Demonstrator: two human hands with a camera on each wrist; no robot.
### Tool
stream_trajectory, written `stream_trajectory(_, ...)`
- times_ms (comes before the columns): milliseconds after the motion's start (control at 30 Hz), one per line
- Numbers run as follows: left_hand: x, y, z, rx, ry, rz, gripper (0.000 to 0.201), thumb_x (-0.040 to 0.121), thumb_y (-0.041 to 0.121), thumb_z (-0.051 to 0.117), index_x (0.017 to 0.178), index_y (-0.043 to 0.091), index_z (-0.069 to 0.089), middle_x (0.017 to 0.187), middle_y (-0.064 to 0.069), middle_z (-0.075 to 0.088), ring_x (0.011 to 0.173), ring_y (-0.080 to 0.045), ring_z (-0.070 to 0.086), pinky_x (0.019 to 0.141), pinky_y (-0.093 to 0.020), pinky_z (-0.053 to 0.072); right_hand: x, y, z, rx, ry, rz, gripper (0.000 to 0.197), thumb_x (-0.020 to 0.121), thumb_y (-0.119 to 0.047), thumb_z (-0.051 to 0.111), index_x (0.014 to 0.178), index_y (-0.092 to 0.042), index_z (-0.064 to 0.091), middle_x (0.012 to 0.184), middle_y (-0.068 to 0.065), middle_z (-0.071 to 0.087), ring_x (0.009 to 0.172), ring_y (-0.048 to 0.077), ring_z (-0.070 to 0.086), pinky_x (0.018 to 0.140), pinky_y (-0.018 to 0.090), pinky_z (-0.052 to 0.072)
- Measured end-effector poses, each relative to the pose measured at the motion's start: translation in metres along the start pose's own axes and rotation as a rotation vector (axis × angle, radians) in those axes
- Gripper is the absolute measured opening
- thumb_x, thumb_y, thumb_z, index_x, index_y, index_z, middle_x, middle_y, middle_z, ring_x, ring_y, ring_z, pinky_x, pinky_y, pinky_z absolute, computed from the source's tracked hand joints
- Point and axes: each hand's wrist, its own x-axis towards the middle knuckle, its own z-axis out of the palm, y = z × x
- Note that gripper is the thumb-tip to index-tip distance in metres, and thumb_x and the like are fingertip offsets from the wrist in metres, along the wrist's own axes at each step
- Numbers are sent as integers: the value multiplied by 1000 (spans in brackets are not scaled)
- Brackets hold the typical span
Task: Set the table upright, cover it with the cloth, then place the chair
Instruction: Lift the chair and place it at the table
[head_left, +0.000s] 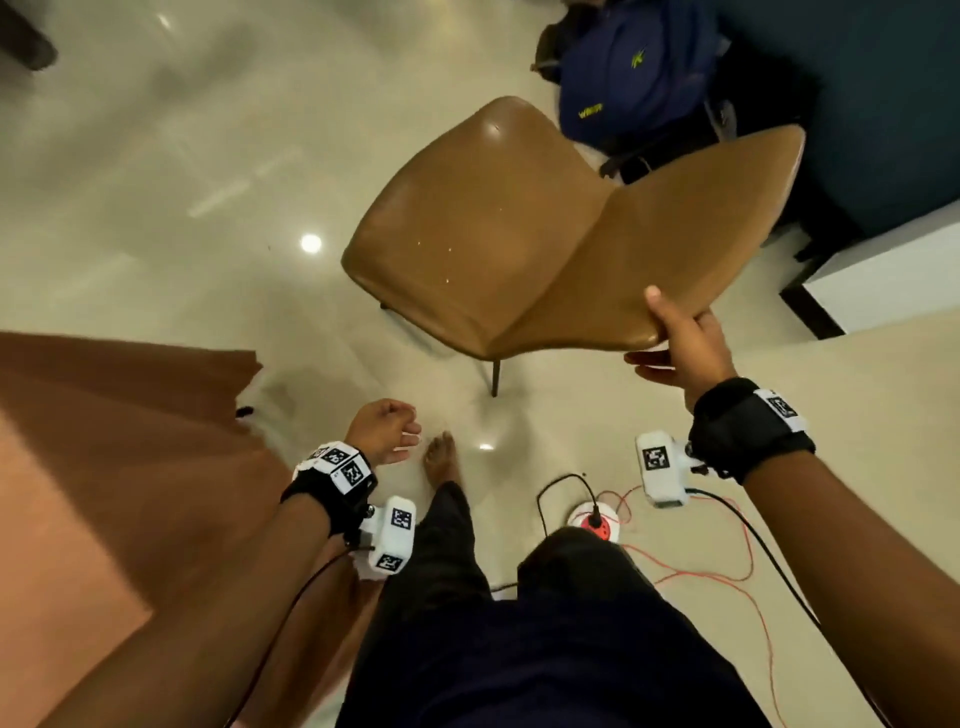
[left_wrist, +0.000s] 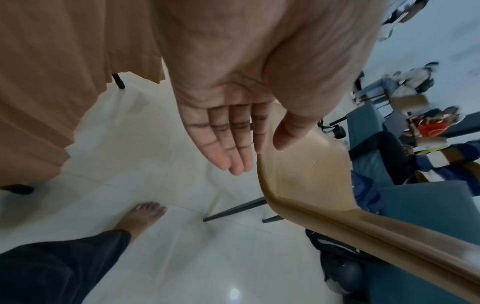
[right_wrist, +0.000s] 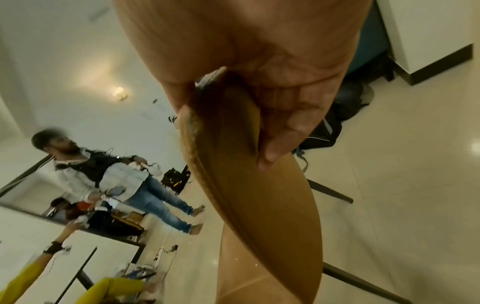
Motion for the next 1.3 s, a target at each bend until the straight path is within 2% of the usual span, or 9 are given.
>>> stream_trajectory(300, 85, 66, -22, 127, 6, -61, 13, 96, 16, 52, 84, 18, 55, 82, -9, 61, 65, -18, 57, 66, -26, 44, 9, -6, 13, 174, 110, 117, 33, 91, -24, 70, 119, -28, 52, 119, 2, 65, 100, 27, 67, 71, 39, 59)
stream_trajectory(400, 117, 75, -17, 156, 8, -66, 13, 96, 13, 51, 84, 18, 55, 82, -11, 61, 64, -19, 56, 65, -26, 43, 15, -2, 16, 193, 190, 93, 38, 89, -15, 68, 122, -26, 51, 119, -3, 65, 106, 25, 65, 72, 40, 57)
stream_trajectory(467, 139, 78, -12, 161, 16, -78, 6, 96, 11, 52, 98, 16, 55, 78, -10, 59, 62, -18, 53, 62, -25, 41, 18, 1, 16, 192, 224, 88, 45, 86, -9, 69, 125, -24, 53, 118, -4, 68, 108, 26, 65, 77, 45, 59)
stream_trajectory(567, 177, 83, -7, 169, 25, -108, 34, 95, 13, 57, 127, 16, 46, 89, -13, 60, 66, -21, 55, 64, -30, 45, 24, 6, 13, 196, 234, 72, 50, 85, -2, 68, 130, -21, 55, 119, -4, 71, 109, 27, 68, 86, 55, 56)
stream_trajectory(667, 210, 87, 0, 119, 43, -158, 55, 92, 19, 64, 139, 18, 36, 104, -13, 59, 88, -28, 60, 76, -38, 50, 25, 8, 12, 191, 206, 39, 50, 88, 0, 65, 133, -19, 55, 120, -4, 72, 108, 24, 69, 81, 48, 60)
stream_trajectory(767, 236, 92, 6, 19, -14, -199, 52, 87, 27, 70, 132, 14, 47, 106, -8, 63, 103, -31, 65, 77, -40, 53, 26, 10, 12, 207, 192, -18, 48, 89, 1, 64, 133, -17, 55, 121, -1, 71, 110, 22, 69, 84, 40, 61)
stream_trajectory(967, 272, 93, 11, -291, -16, -296, 34, 88, 16, 70, 119, 17, 55, 105, -8, 67, 93, -26, 66, 98, -51, 50, 25, 7, 10, 202, 169, -19, 60, 74, -10, 73, 132, -12, 58, 121, 3, 72, 111, 25, 69, 91, 48, 58)
stream_trajectory(1133, 279, 89, 11, -411, 41, -305, 43, 87, 16, 72, 126, 9, 54, 114, -16, 66, 96, -31, 68, 77, -51, 57, 25, 4, 7, 178, 135, 25, 43, 73, -10, 73, 116, -11, 68, 109, 5, 76, 102, 29, 72, 90, 64, 51)
stream_trajectory(1300, 276, 94, 16, -390, 124, -307, 49, 89, 11, 69, 133, 0, 50, 121, -23, 62, 88, -34, 67, 67, -49, 57, 27, 5, 3, 187, 158, 27, 34, 83, 5, 67, 114, -11, 69, 109, 5, 76, 102, 29, 72, 91, 64, 50)
